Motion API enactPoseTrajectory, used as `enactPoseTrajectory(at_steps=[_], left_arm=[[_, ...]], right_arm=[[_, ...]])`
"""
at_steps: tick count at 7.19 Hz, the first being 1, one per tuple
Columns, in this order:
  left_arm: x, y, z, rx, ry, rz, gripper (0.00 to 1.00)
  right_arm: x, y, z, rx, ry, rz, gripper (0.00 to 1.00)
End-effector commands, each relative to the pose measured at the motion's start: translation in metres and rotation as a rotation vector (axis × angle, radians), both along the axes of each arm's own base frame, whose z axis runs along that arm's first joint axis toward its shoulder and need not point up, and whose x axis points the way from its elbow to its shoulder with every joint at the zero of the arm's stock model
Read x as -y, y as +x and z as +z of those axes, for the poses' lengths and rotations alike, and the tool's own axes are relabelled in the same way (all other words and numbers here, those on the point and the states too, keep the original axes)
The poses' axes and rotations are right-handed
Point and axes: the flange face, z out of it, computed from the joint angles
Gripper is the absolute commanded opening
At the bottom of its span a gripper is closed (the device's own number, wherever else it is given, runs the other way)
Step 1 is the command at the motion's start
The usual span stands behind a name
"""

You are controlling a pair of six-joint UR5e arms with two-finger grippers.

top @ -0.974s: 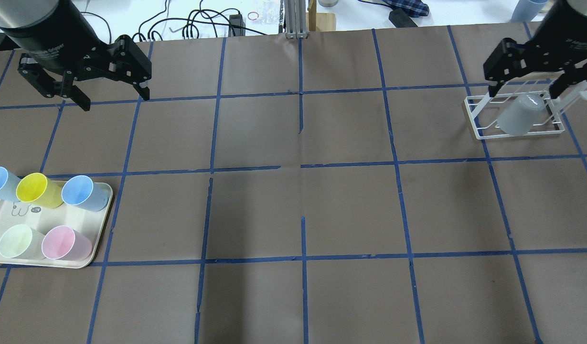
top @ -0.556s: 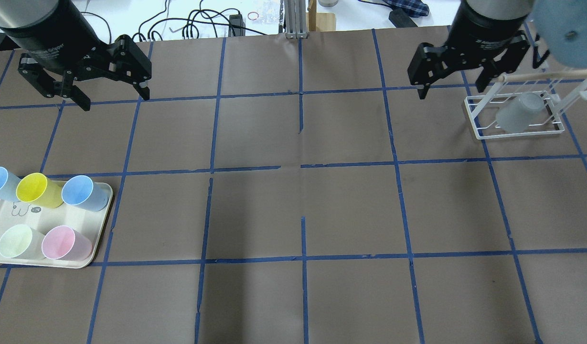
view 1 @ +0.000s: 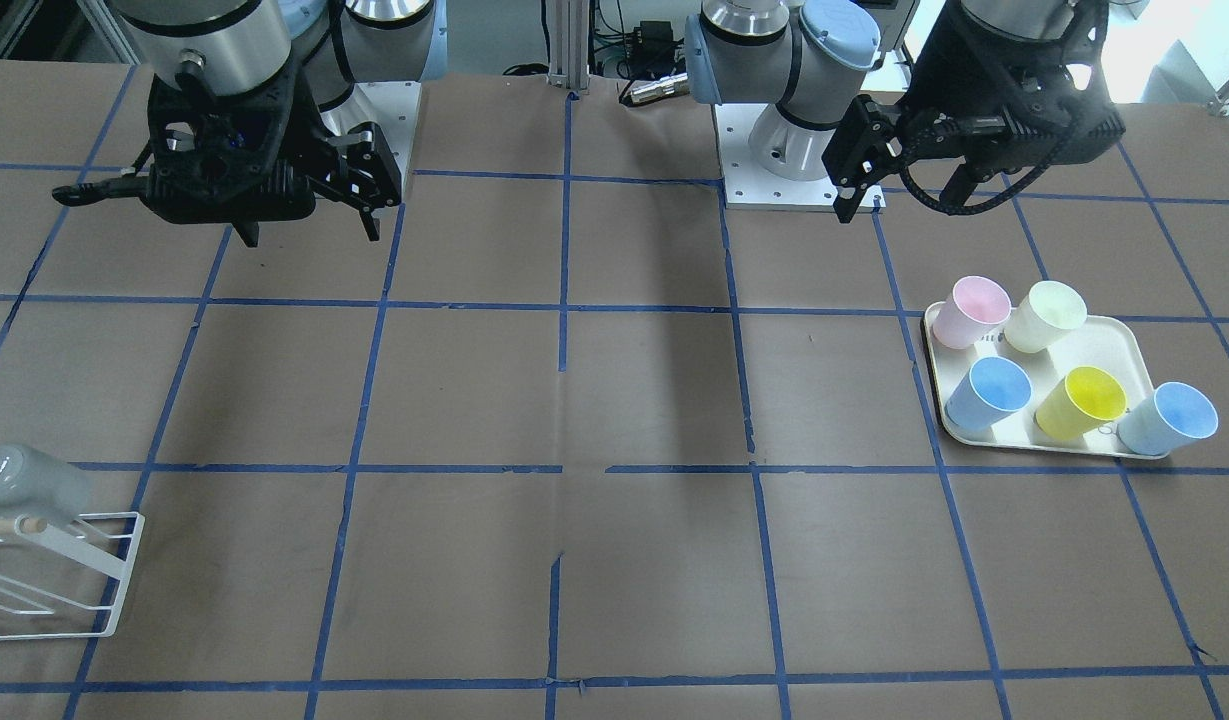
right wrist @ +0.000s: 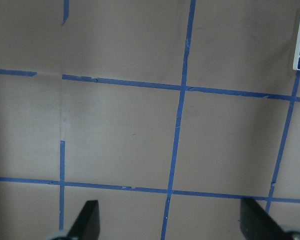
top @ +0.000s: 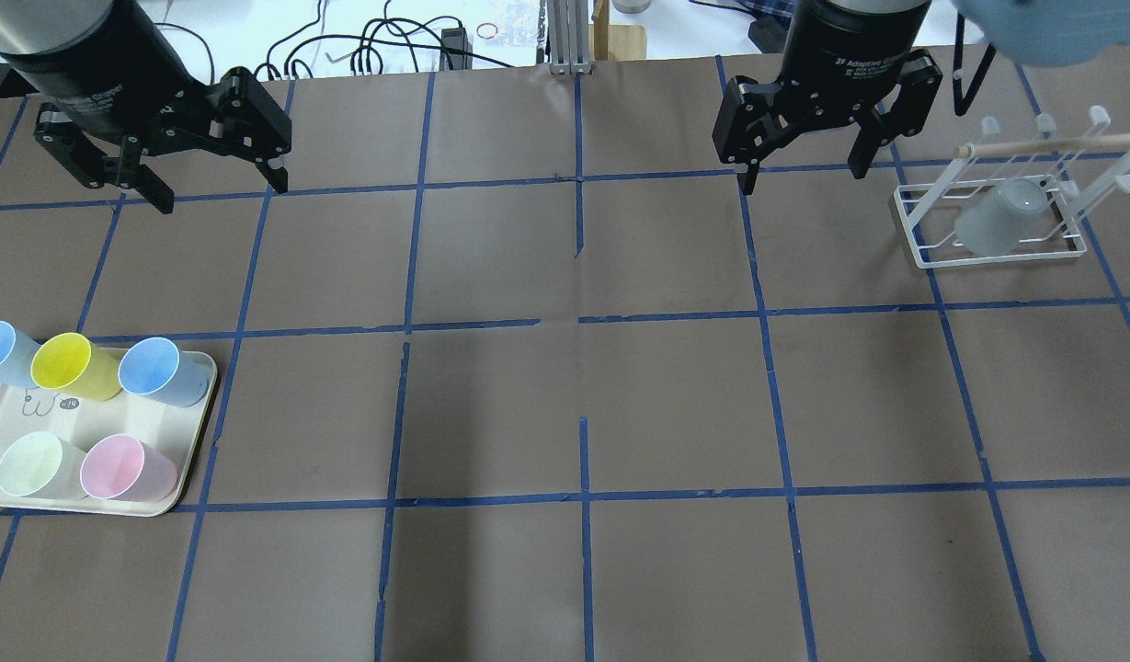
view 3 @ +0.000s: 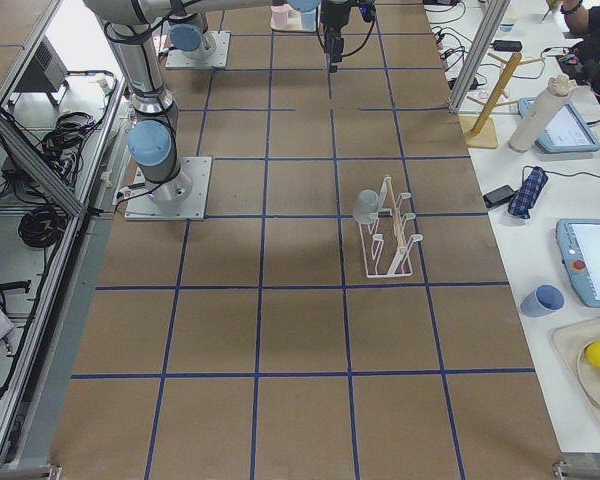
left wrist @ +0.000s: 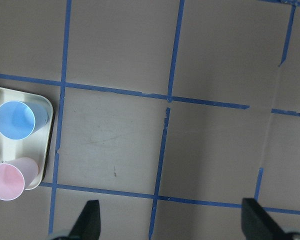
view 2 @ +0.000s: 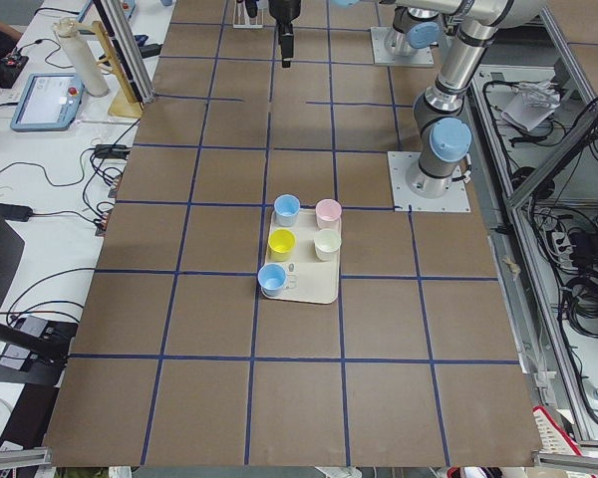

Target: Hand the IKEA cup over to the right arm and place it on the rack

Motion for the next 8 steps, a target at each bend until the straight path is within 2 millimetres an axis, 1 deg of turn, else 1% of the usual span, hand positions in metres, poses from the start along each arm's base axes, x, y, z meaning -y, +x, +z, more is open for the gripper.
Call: enactPoseTrajectory(at_steps=[1, 2, 3, 4, 5, 6, 8], left_arm=[[0.000, 0.000, 0.001, 0.000, -0.001, 0.000, 1.00], [0.000, 0.000, 0.001, 0.000, -0.001, 0.000, 1.00], [0.000, 0.000, 0.001, 0.000, -0.001, 0.000, 1.00], [0.000, 0.000, 0.001, 0.000, -0.001, 0.000, 1.00], [-0.001, 0.000, 0.001, 0.000, -0.003, 0.000, 1.00], [0.000, 0.000, 0.001, 0.000, -0.001, 0.000, 1.00], [0.000, 0.000, 0.001, 0.002, -0.001, 0.000, 1.00]], right_arm=[[-0.014, -0.015, 0.024, 0.007, -0.044, -0.040, 1.00], [-0.009, -0.036, 0.023, 0.006, -0.035, -0.087, 1.00], [-0.004, -0.051, 0.026, 0.085, -0.040, -0.136, 1.00], [-0.006, -0.050, 0.030, 0.086, -0.049, -0.133, 1.00], [-0.005, -0.053, 0.033, 0.047, -0.057, -0.132, 1.00], [-0.005, -0.053, 0.034, 0.045, -0.060, -0.136, 1.00], [-0.006, -0.048, 0.035, 0.028, -0.063, -0.133, 1.00]])
